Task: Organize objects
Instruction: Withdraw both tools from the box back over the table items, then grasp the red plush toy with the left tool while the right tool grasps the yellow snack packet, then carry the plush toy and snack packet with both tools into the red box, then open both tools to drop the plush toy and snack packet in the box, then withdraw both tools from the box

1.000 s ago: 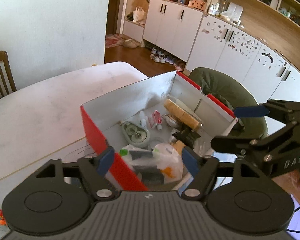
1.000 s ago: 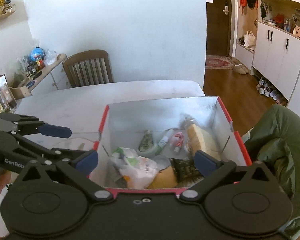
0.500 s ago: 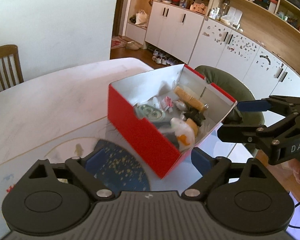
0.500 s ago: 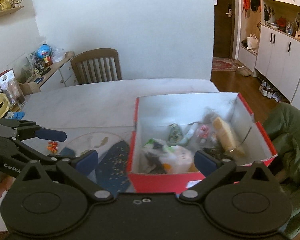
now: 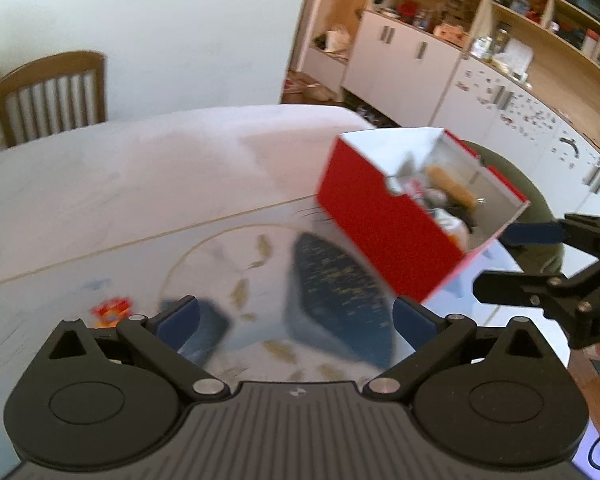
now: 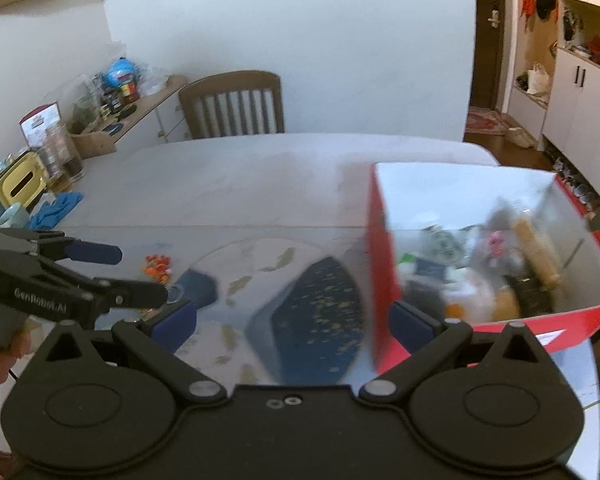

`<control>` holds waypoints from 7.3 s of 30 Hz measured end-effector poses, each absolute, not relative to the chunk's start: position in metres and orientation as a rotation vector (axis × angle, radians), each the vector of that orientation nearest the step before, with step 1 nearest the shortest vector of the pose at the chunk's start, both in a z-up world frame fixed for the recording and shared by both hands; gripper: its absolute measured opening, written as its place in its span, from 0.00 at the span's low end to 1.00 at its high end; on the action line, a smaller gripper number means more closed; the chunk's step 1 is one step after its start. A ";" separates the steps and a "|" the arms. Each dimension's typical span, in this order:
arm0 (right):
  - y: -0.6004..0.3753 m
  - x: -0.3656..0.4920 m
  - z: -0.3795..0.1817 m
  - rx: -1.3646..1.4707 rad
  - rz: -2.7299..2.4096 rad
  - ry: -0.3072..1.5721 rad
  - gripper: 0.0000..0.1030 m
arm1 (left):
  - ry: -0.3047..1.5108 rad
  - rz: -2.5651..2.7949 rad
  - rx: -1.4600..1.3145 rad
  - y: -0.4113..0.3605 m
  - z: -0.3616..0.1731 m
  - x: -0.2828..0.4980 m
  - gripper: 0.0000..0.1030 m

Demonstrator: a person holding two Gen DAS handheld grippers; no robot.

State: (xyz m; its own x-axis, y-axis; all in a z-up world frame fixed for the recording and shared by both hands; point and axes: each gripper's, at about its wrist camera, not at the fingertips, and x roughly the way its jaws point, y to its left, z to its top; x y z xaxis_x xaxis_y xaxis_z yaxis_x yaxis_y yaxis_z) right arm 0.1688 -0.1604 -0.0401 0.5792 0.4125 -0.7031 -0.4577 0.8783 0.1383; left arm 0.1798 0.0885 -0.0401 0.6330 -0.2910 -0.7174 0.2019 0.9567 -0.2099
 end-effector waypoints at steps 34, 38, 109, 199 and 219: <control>0.016 0.160 -0.124 -0.302 0.678 0.877 0.85 | 0.937 -0.067 -0.002 0.201 -0.131 0.238 1.00; 0.028 0.163 -0.131 -0.319 0.691 0.886 0.77 | 0.924 -0.077 0.050 0.195 -0.136 0.241 0.99; -0.191 0.161 -0.041 -0.030 0.393 0.868 0.16 | 0.877 -0.253 -0.159 0.101 -0.054 0.165 0.40; -0.320 0.290 -0.073 -0.172 0.479 0.855 0.50 | 1.012 -0.383 0.056 -0.146 -0.073 0.350 0.57; -0.334 0.235 -0.033 -0.013 0.390 0.737 0.81 | 0.814 -0.436 -0.006 -0.113 -0.021 0.284 0.74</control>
State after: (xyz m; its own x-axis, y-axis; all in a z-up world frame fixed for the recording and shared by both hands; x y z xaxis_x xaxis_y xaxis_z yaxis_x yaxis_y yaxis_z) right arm 0.2346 -0.3341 -0.0330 0.6720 0.3420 -0.6568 -0.3509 0.9282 0.1242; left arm 0.2840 -0.1133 -0.0209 0.6028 -0.3789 -0.7022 0.3747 0.9114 -0.1701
